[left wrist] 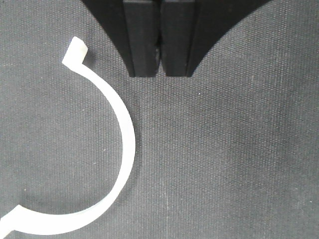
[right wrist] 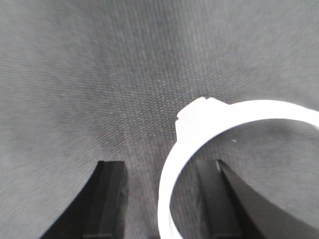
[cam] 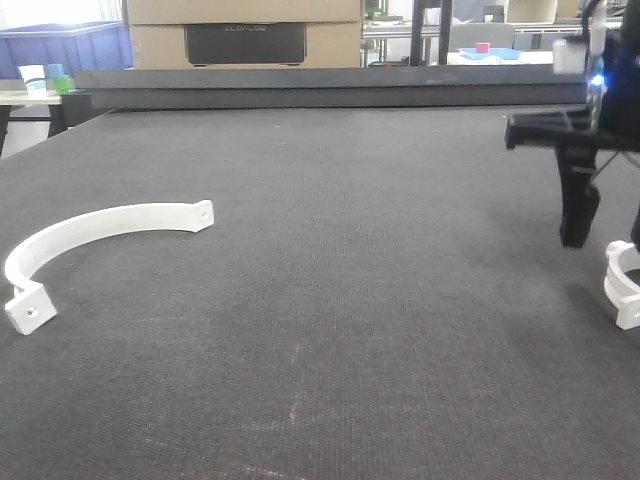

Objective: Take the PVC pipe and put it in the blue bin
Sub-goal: 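Lower the right gripper onto the nearer white curved pipe piece and grasp it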

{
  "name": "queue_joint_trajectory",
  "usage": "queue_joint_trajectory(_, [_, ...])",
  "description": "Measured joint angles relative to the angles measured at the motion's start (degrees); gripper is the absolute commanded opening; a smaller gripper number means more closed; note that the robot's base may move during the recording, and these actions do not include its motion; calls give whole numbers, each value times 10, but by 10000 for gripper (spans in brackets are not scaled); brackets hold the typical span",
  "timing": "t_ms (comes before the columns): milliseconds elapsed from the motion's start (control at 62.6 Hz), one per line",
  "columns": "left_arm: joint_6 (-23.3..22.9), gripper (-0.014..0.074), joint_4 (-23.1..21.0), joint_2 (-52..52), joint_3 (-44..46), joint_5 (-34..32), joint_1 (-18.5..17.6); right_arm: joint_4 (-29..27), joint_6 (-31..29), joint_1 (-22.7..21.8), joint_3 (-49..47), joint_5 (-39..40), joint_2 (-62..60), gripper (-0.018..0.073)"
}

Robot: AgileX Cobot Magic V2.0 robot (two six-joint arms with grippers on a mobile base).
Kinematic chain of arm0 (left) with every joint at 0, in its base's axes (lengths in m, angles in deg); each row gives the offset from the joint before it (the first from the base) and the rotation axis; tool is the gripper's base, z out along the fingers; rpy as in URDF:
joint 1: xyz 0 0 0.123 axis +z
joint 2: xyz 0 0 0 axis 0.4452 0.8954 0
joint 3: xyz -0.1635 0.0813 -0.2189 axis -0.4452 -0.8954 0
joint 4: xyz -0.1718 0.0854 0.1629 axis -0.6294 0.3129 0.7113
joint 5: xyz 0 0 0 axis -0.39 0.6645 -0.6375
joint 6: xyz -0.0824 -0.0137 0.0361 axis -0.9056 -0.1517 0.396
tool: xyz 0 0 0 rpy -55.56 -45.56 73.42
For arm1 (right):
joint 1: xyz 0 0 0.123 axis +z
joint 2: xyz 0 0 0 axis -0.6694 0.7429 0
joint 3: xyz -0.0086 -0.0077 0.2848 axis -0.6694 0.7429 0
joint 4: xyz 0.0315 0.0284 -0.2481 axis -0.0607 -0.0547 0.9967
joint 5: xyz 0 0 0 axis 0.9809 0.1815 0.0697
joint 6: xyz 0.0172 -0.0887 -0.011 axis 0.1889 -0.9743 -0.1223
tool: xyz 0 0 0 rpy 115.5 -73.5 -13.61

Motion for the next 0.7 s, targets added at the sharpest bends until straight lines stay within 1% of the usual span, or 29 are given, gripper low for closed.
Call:
queue_joint_trajectory(320, [0, -111, 0, 0, 0, 0, 0, -9, 1, 0, 0, 0, 29, 214])
queue_joint_trajectory(400, [0, -111, 0, 0, 0, 0, 0, -9, 2, 0, 0, 1, 37, 200])
queue_joint_trajectory(543, [0, -111, 0, 0, 0, 0, 0, -11, 2, 0, -4, 2, 40, 59])
queue_joint_trajectory(591, [0, -111, 0, 0, 0, 0, 0, -12, 2, 0, -5, 4, 41, -1])
queue_joint_trajectory(703, [0, -111, -1, 0, 0, 0, 0, -15, 4, 0, -6, 6, 43, -172])
